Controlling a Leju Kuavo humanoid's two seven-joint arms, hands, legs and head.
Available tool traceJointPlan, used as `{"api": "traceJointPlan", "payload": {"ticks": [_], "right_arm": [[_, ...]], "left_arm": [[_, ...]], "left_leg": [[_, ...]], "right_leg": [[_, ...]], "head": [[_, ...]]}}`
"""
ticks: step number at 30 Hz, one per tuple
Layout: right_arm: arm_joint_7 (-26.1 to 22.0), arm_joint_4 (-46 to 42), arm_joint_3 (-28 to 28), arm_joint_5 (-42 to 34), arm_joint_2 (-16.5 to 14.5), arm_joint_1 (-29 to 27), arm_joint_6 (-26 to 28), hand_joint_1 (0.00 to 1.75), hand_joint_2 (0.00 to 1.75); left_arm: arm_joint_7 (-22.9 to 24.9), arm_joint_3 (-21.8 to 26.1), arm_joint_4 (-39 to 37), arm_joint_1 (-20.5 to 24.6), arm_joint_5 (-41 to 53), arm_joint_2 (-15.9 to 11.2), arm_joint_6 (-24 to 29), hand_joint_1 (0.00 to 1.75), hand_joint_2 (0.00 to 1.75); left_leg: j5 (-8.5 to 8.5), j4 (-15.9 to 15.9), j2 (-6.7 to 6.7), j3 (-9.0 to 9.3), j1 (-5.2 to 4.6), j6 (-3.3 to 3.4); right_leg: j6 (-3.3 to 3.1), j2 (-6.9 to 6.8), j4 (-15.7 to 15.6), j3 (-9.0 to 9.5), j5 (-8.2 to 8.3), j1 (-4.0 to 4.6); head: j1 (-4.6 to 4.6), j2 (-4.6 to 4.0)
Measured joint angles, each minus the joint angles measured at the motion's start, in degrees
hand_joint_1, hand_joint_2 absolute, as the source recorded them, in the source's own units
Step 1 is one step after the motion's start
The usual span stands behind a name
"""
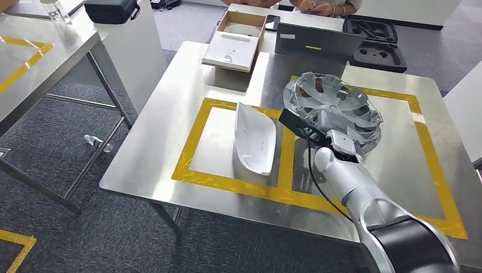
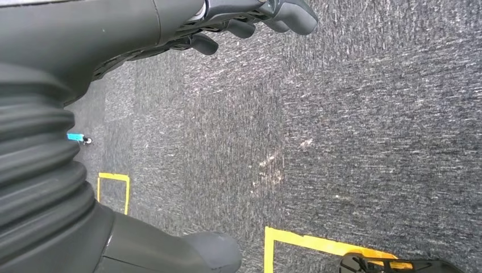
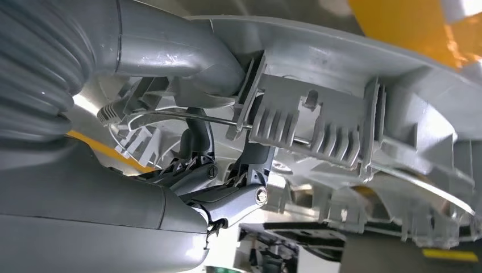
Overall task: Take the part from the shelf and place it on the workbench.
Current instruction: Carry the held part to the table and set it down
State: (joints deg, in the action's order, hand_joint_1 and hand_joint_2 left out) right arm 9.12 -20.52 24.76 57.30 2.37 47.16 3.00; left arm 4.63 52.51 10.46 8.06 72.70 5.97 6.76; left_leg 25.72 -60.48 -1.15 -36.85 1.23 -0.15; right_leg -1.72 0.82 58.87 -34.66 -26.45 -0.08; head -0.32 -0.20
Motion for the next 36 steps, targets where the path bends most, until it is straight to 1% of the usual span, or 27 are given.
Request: {"api": "traceJointPlan", "payload": {"ticks": [3,5,6,7,9,10,11,19,23,24,28,29,31,34,36], "right_arm": [[2.34,1.71,-0.28,-0.17,0.76,0.35,-1.02,1.75,1.75],[3.18,2.5,-0.61,-0.34,1.52,0.62,-1.36,1.75,1.75],[3.39,2.84,-0.79,-0.4,1.91,0.75,-1.52,1.75,1.75],[3.51,3.14,-0.98,-0.45,2.24,0.86,-1.67,1.75,1.75],[3.63,3.58,-1.38,-0.54,2.74,0.94,-1.79,1.75,1.75],[3.67,3.77,-1.53,-0.58,2.88,0.94,-1.79,1.75,1.75],[3.73,3.95,-1.67,-0.62,3.01,0.94,-1.79,1.75,1.75],[3.89,4.88,-2.02,-0.25,3.4,0.94,-2.4,1.75,1.75],[3.96,5.09,-2.09,-0.21,3.41,0.95,-2.55,0.0,0.0],[3.99,5.13,-2.12,-0.21,3.4,0.96,-2.55,0.0,0.0],[2.99,5.13,-2.53,-0.34,3.41,1.07,-1.6,0.0,0.0],[2.07,5.13,-2.8,-0.66,3.4,1.09,-0.83,0.0,0.0],[-1.34,5.08,-3.66,-1.93,3.29,1.22,1.54,0.0,0.0],[-9.1,4.27,-5.52,-4.99,2.53,2.0,5.76,0.0,0.0],[-15.04,2.96,-6.99,-7.78,1.71,2.96,7.56,0.0,0.0]], "left_arm": [[-0.02,-0.02,-0.03,-0.21,-0.01,0.0,0.25,0.0,1.75],[-0.03,-0.03,-0.05,-0.42,-0.01,0.0,0.31,0.0,1.75],[-0.05,-0.04,-0.05,-0.53,-0.01,-0.01,0.33,0.0,1.75],[-0.09,-0.04,-0.06,-0.62,0.0,-0.01,0.36,0.0,1.75],[-0.2,-0.06,-0.06,-0.72,0.03,-0.02,0.4,0.0,1.75],[-0.29,-0.08,-0.06,-0.74,0.07,-0.02,0.41,0.0,1.75],[-0.39,-0.11,-0.06,-0.74,0.11,-0.02,0.41,0.0,1.75],[-0.84,-0.18,-0.06,-0.27,0.14,-0.02,0.43,0.0,1.75],[-0.61,-0.17,-0.06,-0.1,0.13,-0.02,0.43,0.0,1.75],[-0.58,-0.17,-0.06,-0.09,0.13,-0.02,0.43,0.0,1.75],[-0.8,-0.17,-0.06,-0.12,-0.13,-0.02,0.45,0.0,0.0],[-0.93,-0.16,-0.06,-0.14,-0.31,-0.02,0.45,0.0,0.0],[-0.87,-0.16,-0.06,-0.28,-0.58,-0.02,0.46,0.0,0.0],[-0.55,-0.14,-0.06,-0.81,-0.92,-0.03,0.72,0.0,0.0],[-0.64,-0.11,-0.06,-1.19,-1.12,-0.06,0.99,0.0,0.0]], "left_leg": [[0.12,-0.01,-0.09,0.03,-0.1,0.44],[0.17,-0.02,-0.09,0.03,-0.18,0.61],[0.2,-0.03,-0.07,0.03,-0.22,0.67],[0.21,-0.04,-0.05,0.03,-0.26,0.69],[0.22,-0.06,-0.01,0.03,-0.34,0.72],[0.22,-0.06,0.02,0.05,-0.36,0.73],[0.21,-0.05,0.04,0.08,-0.38,0.73],[-0.06,0.34,0.1,0.39,-0.32,0.37],[-0.14,0.45,0.1,0.48,-0.31,0.25],[-0.15,0.46,0.1,0.5,-0.3,0.23],[-0.16,0.48,0.15,0.53,-0.29,0.21],[-0.16,0.49,0.15,0.53,-0.29,0.21],[-0.17,0.5,0.15,0.53,-0.29,0.2],[-0.18,0.5,0.2,0.53,-0.3,0.18],[-0.19,0.5,0.23,0.54,-0.3,0.16]], "right_leg": [[0.02,-0.13,-0.35,0.24,0.04,-0.01],[0.2,-0.16,-0.49,0.29,0.09,-0.04],[0.49,-0.16,-0.55,0.3,0.12,-0.08],[1.02,-0.16,-0.61,0.32,0.13,-0.14],[2.4,-0.15,-0.74,0.35,0.12,-0.31],[2.91,-0.15,-0.77,0.36,0.11,-0.37],[3.18,-0.14,-0.78,0.36,0.11,-0.39],[3.25,-0.11,-0.65,0.34,0.12,-0.33],[3.22,-0.11,-0.56,0.33,0.1,-0.32],[3.2,-0.1,-0.53,0.32,0.09,-0.32],[3.15,-0.03,-0.47,0.32,0.07,-0.31],[3.15,-0.03,-0.45,0.32,0.06,-0.31],[3.14,-0.03,-0.42,0.32,0.06,-0.31],[3.09,0.03,-0.38,0.29,0.07,-0.31],[3.06,0.06,-0.34,0.26,0.08,-0.31]], "head": [[-0.01,0.0],[0.0,0.0],[0.0,0.0],[0.0,0.0],[-0.01,0.0],[-0.02,0.0],[-0.02,0.0],[-0.03,0.0],[-0.03,0.0],[-0.03,0.0],[-0.03,0.0],[-0.03,0.0],[-0.03,0.0],[-0.03,0.0],[-0.03,0.0]]}}
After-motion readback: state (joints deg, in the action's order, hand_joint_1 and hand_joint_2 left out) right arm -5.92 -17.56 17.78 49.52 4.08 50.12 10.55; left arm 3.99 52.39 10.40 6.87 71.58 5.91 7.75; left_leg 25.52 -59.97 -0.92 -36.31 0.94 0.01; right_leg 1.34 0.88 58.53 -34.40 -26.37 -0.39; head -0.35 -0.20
